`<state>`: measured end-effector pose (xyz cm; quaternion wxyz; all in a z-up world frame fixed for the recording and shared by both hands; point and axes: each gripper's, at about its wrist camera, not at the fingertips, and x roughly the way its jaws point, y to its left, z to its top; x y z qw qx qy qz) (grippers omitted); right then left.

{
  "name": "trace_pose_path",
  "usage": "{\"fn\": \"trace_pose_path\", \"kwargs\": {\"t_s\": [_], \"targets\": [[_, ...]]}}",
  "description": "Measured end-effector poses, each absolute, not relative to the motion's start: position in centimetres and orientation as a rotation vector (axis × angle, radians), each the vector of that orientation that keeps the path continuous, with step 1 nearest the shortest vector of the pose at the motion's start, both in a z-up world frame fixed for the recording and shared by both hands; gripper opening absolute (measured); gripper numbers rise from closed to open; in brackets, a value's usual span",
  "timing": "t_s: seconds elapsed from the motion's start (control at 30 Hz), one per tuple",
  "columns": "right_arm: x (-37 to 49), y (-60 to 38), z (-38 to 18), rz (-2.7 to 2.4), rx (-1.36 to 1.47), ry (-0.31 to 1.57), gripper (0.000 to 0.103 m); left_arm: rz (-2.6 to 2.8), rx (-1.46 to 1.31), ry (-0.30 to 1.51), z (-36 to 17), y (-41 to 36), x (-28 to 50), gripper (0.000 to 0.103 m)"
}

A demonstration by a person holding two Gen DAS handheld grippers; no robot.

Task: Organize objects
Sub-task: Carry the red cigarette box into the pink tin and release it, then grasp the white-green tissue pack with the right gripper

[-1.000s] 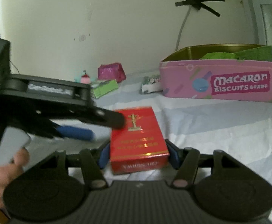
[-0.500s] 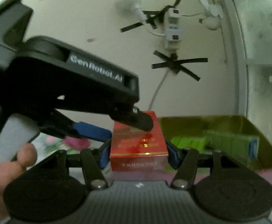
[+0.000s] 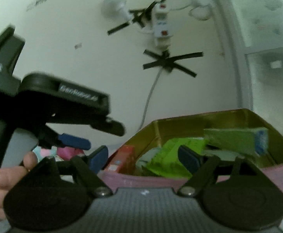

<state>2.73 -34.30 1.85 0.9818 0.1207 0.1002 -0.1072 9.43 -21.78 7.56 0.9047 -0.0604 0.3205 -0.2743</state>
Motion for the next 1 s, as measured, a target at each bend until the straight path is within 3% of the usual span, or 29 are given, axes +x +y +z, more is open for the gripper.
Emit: {"fn": "trace_pose_path", "kwargs": {"t_s": [0.2, 0.5, 1.0], "targets": [[-2.8, -33.6, 1.5, -0.272, 0.35, 0.17, 0.082, -0.505, -0.058, 0.578, 6.8, -18.0, 5.4, 0.071], [-4.4, -33.7, 2.3, -0.285, 0.408, 0.184, 0.081, -0.437, 0.145, 0.475, 5.5, -16.0, 0.3, 0.071], [-2.0, -28.4, 2.6, -0.201, 0.268, 0.244, 0.076, -0.303, 0.15, 0.485, 3.7, -10.0, 1.9, 0.071]]}}
